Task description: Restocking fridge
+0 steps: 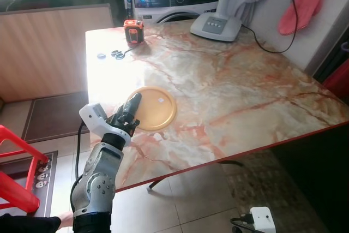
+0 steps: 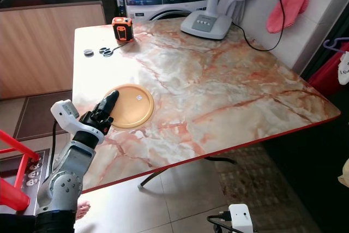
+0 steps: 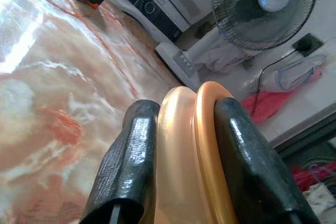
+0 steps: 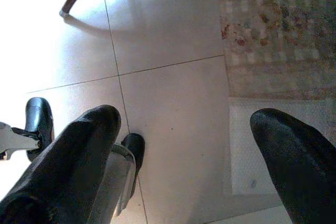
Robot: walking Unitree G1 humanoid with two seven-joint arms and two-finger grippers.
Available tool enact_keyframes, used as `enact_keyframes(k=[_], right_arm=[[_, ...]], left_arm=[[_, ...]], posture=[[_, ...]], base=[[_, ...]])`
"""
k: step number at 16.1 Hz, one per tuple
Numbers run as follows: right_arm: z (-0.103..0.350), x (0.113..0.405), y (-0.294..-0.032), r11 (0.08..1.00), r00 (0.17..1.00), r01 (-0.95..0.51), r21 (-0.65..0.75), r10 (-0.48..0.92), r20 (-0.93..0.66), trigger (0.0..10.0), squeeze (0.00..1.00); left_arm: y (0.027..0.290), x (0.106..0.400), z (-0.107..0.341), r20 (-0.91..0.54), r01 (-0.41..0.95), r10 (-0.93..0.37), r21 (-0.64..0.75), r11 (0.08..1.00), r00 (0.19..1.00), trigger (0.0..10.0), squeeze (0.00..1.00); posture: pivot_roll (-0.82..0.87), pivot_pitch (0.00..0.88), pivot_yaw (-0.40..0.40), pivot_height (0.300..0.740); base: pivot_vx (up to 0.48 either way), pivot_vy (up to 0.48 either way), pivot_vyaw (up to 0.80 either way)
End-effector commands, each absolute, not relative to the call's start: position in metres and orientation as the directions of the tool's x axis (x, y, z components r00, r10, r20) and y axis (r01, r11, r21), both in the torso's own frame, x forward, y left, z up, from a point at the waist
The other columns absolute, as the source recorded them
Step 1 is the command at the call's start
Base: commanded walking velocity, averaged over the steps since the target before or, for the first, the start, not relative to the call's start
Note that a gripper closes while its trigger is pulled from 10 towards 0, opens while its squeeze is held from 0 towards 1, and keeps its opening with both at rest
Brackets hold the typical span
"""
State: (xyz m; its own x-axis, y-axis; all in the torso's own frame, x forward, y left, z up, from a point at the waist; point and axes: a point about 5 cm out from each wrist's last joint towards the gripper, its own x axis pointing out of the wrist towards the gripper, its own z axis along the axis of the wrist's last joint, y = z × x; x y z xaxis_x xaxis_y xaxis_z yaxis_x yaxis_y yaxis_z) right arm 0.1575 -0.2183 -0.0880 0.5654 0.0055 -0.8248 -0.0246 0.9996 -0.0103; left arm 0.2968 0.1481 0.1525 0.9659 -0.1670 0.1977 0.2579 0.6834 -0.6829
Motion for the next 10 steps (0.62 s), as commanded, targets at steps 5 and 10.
enact_keyframes(k=[5, 10], right_arm=[[-0.0895, 0.1522, -0.2201, 1.000, 0.565, 0.003, -0.009, -0.009, -0.825, 10.0, 0.00], [-0.0890, 0.1535, -0.2195, 1.000, 0.572, 0.004, -0.006, -0.007, -0.820, 10.0, 0.00]], left_arm=[[0.1487, 0.2902, 0.1522, 0.156, 0.187, -0.113, -0.626, 0.757, 0.981, 10.0, 0.00], [0.1489, 0.2937, 0.1597, 0.159, 0.166, -0.092, -0.550, 0.818, 0.983, 10.0, 0.00]], posture=[[-0.08, 0.000, -0.042, 0.740], [-0.08, 0.000, -0.036, 0.740]], base=[[0.000, 0.000, 0.00], [0.000, 0.000, 0.00]])
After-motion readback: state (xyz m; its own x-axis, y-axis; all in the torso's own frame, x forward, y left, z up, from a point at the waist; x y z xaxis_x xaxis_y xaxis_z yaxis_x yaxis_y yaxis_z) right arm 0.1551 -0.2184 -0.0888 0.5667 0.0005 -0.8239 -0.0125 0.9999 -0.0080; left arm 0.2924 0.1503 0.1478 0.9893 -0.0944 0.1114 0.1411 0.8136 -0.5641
